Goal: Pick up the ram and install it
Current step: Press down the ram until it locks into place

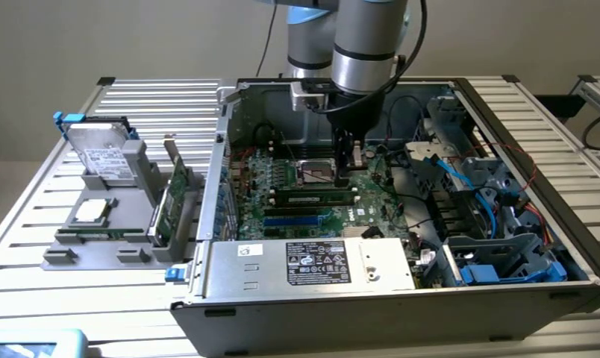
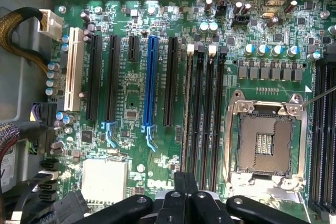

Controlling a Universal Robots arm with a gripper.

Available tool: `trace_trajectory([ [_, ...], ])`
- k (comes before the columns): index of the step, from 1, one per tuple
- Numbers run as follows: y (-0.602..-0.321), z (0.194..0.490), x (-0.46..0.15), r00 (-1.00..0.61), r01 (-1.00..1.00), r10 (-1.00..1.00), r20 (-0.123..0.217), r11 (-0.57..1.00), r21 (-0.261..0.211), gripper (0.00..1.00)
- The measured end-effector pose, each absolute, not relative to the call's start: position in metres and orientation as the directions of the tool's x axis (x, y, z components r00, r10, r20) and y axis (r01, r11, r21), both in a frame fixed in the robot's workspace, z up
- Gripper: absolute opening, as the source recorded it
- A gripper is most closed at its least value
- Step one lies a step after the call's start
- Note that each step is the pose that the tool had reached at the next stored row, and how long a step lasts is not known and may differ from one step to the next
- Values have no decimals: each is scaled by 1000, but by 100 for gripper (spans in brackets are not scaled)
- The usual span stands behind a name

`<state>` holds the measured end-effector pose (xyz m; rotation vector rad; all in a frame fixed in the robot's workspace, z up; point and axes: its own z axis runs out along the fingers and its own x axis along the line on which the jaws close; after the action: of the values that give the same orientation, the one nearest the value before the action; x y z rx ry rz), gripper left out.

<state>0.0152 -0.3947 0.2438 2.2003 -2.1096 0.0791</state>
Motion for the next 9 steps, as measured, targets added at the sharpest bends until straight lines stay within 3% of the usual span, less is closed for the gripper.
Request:
trace_trajectory([
  [9,-395,237,20,9,-1000,-993,122,-5,31,11],
])
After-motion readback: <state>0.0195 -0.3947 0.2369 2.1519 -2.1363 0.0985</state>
